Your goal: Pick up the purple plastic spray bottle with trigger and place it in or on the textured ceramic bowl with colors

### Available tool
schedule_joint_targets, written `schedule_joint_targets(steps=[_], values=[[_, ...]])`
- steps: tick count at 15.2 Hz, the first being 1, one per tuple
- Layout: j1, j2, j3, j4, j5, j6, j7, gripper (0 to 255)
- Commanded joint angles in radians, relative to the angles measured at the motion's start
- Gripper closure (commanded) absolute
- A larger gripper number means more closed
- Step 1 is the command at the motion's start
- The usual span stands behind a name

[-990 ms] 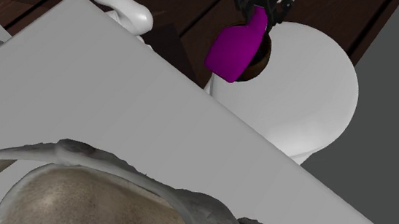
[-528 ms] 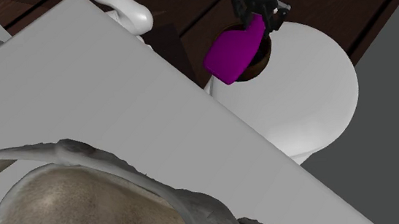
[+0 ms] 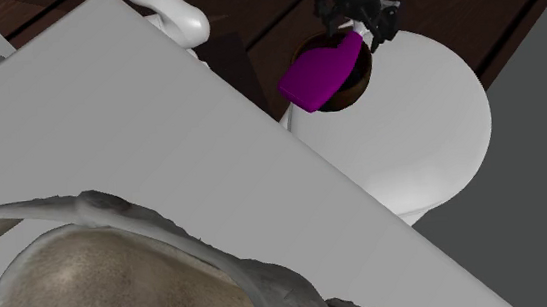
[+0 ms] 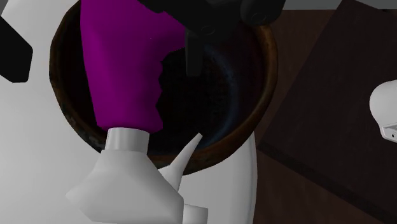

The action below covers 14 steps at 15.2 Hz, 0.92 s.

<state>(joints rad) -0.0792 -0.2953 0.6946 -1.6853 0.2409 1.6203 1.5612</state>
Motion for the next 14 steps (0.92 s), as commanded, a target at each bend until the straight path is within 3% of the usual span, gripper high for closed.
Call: schedule_joint_targets(steps=[1,2,6,14], values=[[0.000,0.000,0.000,0.000,0.000,0.000,0.000,0],[0.000,0.000,0.000,0.000,0.000,0.000,0.000,0],[-0.010,0.046,0.004,0.169,-0.027,-0.130,0.025,0],[-0.010,0.046,0.004,0.169,-0.027,-0.130,0.025,0]])
